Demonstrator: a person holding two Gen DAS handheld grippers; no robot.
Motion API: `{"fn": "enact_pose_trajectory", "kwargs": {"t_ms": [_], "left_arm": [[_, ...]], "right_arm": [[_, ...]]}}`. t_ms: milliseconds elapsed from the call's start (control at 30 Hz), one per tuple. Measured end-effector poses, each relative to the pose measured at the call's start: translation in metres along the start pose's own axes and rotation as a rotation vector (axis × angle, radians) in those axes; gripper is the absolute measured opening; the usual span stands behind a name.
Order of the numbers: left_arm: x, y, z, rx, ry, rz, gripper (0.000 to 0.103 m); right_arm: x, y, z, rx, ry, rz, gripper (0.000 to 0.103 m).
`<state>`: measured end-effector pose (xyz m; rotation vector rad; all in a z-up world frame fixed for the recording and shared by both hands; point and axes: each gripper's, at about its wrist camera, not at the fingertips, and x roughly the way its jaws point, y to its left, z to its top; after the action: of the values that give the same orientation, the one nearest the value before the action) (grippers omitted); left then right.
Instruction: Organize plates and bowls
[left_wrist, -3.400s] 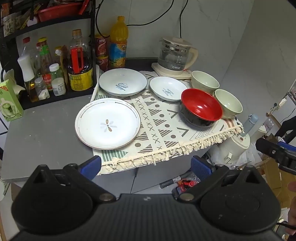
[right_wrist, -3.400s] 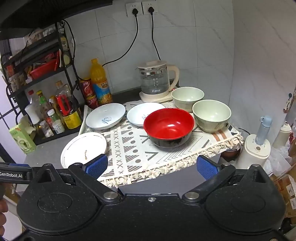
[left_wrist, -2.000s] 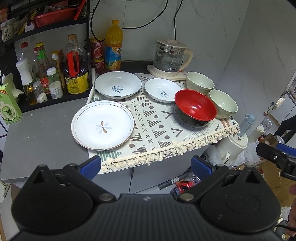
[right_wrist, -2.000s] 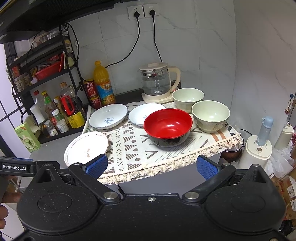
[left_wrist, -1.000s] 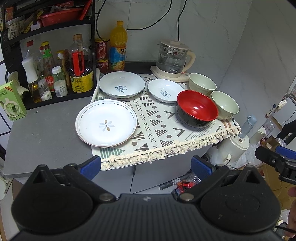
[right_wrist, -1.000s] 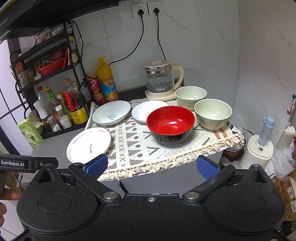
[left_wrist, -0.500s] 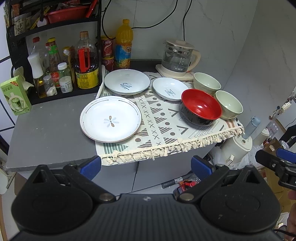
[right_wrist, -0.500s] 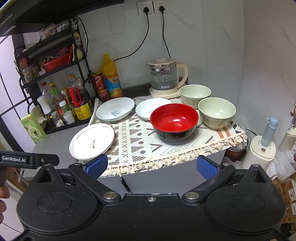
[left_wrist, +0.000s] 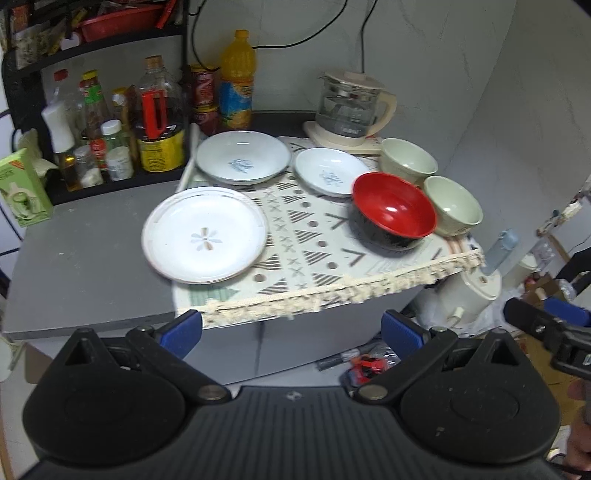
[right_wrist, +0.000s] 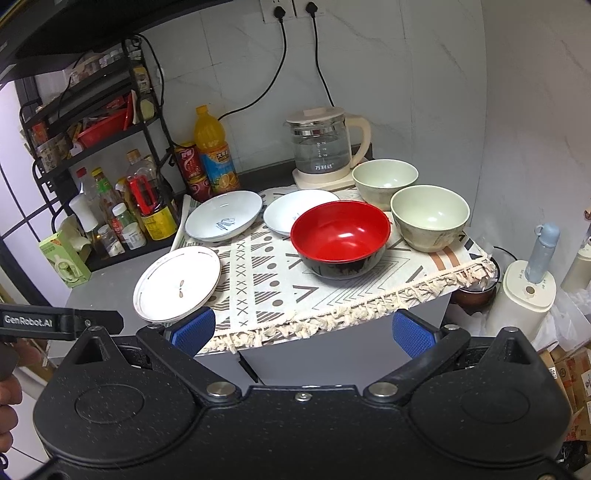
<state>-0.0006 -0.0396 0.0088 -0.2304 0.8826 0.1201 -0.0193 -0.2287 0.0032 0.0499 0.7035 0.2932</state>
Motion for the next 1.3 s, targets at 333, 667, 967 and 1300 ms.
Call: {"fn": "enact_pose_trajectory", "kwargs": {"t_ms": [333,667,967,1300], "left_arm": [[0.021,-0.022,0.026,-0.020,0.006,-0.032,0.102],[0.064,-0.034,0.060,-0.042,0.040,-0.060,0.102],[0.115,-0.039,0.113,-0.055,0.064,-0.081,0.102],[0.166,-0.043,0.161,-0.029,0.138,-0.097,0.100]], "right_arm": [[0.014,-0.024,0.015,0.018,0.019,-0.006,0.103],[0.049,-0.047,0.042,0.055,0.040,-0.017,0.103],[0.096,-0.069,0.071,0.097,0.071,-0.055,0.103],[0.139,-0.087,0.096,0.184,0.105,-0.126,0.103]]}}
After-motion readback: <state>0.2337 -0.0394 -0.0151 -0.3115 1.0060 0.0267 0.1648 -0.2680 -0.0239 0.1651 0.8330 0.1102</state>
